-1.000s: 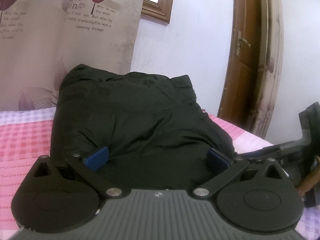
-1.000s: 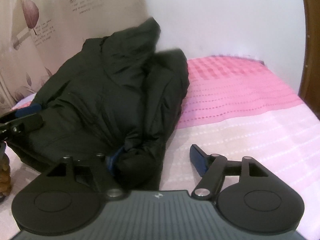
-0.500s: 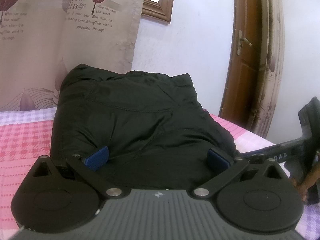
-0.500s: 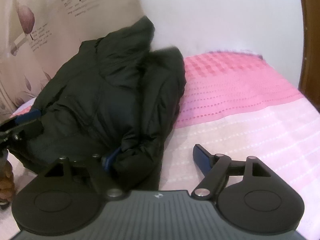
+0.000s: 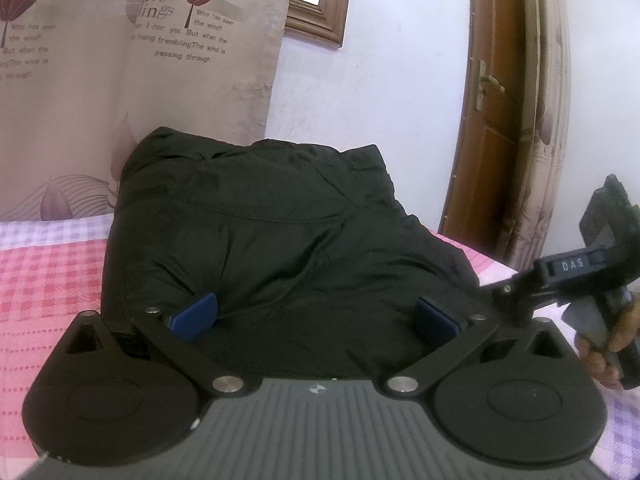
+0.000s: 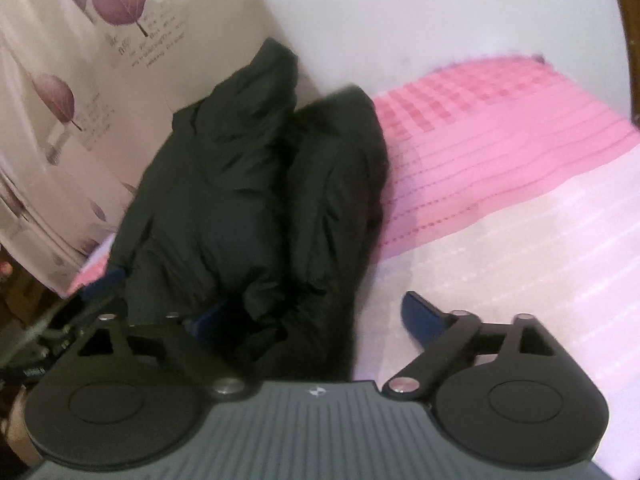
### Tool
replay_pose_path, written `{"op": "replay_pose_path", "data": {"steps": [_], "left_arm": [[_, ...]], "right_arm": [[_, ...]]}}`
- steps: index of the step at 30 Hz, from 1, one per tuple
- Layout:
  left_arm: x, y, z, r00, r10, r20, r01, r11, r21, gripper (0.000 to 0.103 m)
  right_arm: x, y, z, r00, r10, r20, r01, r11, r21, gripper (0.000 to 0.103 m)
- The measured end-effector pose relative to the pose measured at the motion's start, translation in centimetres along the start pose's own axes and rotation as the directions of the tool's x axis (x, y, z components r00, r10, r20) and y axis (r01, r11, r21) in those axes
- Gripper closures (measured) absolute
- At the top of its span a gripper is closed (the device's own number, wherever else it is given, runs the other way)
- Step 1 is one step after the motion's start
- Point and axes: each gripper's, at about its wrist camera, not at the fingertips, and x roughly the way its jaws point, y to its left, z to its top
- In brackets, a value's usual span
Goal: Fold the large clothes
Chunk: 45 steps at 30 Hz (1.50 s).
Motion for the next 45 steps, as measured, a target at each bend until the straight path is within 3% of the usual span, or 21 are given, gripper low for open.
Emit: {"op": "replay_pose_path", "data": {"steps": [7,20,27,30,32,35,37,39,40,42,43,45], "left_arm": [[0.0,0.0,0.0,1.000,0.000,0.000,0.000,1.000,0.000,0.000],[0.1,0.0,0.1,1.000,0.013,-0.003,-0.013,1.000,0.005,0.000],[0.2,0.0,0.2,1.000,0.015,-0.005,-0.015,1.000,0.010,0.000],[0.2,-0.1,0.2,1.000,0.016,-0.007,-0.016,1.000,0.014,0.000],[0.2,0.0,0.1,1.000,0.013,-0.005,-0.013,1.000,0.010,0.000],[0.2,-0.1,0.2,1.000,0.015,-0.005,-0.015,1.000,0.012,0.000],[0.2,-0.1,0.2,1.000,0.016,-0.005,-0.016,1.000,0.012,0.000],[0.2,-0.1,0.2,1.000,0.016,-0.006,-0.016,1.000,0.013,0.000],[0.2,-0.1,0.1,1.000,0.016,-0.006,-0.016,1.000,0.013,0.000],[0.2,-0.1,0.1,1.000,0.016,-0.006,-0.016,1.000,0.014,0.000],[0.2,-0.1,0.1,1.000,0.015,-0.005,-0.015,1.000,0.013,0.000],[0.3,-0.1,0.1,1.000,0.009,-0.008,-0.009,1.000,0.013,0.000]], "right_arm": [[1.5,0.2,0.1,0.998,0.065,0.020,-0.065,0.998,-0.007,0.002],[1.6,2.1,-1.3,0.999,0.022,0.037,-0.017,0.992,-0.123,0.004],[1.1,2.4,-1.5,0.997,-0.032,0.064,0.039,0.993,-0.114,0.001],[-1.1,1.8,-1.7,0.988,-0.088,0.129,0.094,0.995,-0.044,0.001],[-3.6,2.7,-1.7,0.966,-0.119,0.228,0.135,0.989,-0.060,0.001],[-6.1,5.7,-0.6,0.950,-0.029,0.309,0.087,0.980,-0.176,0.001],[-6.1,8.5,0.6,0.955,0.045,0.292,0.039,0.960,-0.276,0.002],[-4.7,11.3,1.7,0.968,0.076,0.241,0.023,0.923,-0.384,0.007],[-3.7,12.4,2.0,0.975,0.074,0.211,0.026,0.900,-0.436,0.015],[-0.9,13.7,2.3,0.991,0.022,0.135,0.051,0.857,-0.513,0.051],[0.6,13.8,2.3,0.995,-0.030,0.099,0.078,0.846,-0.528,0.074],[2.9,12.8,1.8,0.992,-0.105,0.067,0.125,0.837,-0.532,0.077]]}}
